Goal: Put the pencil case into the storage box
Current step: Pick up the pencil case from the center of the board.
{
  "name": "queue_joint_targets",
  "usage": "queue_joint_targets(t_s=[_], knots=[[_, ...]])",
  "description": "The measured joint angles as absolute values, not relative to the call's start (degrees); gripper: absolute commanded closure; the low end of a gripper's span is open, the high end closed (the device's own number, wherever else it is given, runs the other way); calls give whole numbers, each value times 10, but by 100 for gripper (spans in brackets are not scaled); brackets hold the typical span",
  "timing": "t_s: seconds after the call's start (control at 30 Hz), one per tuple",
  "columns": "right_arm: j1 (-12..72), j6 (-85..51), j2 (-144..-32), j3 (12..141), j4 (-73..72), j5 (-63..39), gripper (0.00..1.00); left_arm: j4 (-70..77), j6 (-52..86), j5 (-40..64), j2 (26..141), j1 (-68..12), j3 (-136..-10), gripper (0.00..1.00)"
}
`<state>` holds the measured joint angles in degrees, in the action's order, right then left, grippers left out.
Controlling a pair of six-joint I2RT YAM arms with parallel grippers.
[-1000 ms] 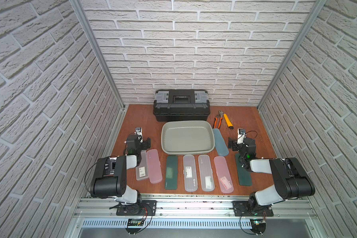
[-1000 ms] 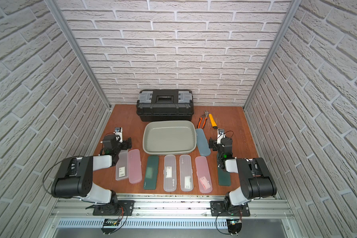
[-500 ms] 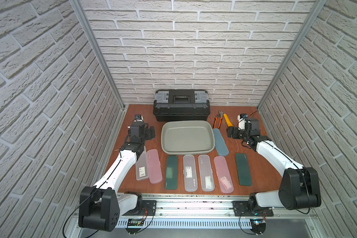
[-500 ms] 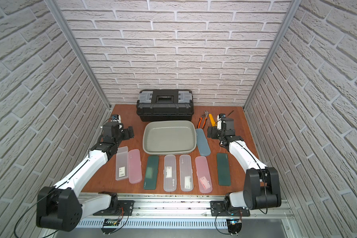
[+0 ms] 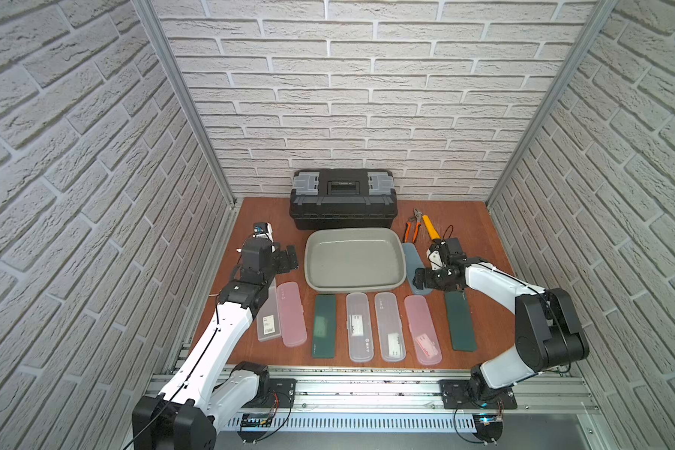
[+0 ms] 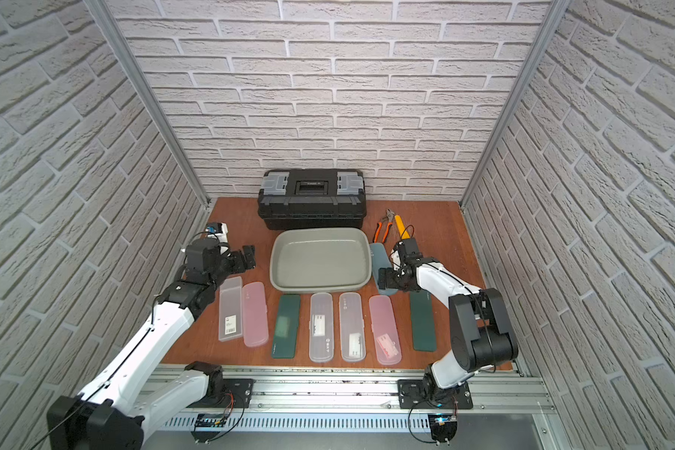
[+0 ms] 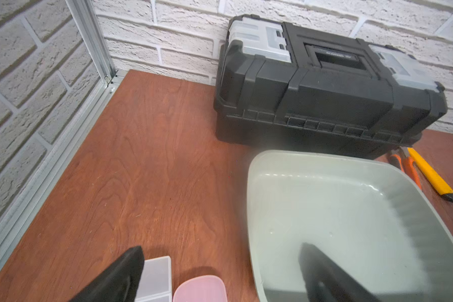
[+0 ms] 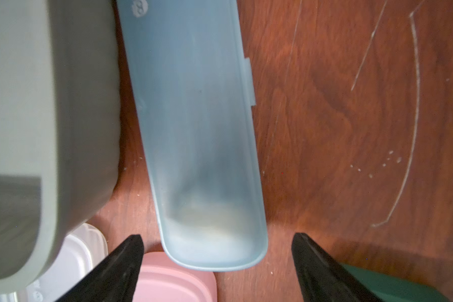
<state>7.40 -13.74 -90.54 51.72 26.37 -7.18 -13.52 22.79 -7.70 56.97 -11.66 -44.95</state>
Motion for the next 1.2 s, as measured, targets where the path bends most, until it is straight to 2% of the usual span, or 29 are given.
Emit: queue_joint_targets(t_s=[0.6,1.2], knots=[[108,-128,-992,581,276,-24,8,-142,233,-44,578,-132,-452,2],[111,-134,-1002,589,276,-18,22,-155,232,-50,610,-178,-495,2]])
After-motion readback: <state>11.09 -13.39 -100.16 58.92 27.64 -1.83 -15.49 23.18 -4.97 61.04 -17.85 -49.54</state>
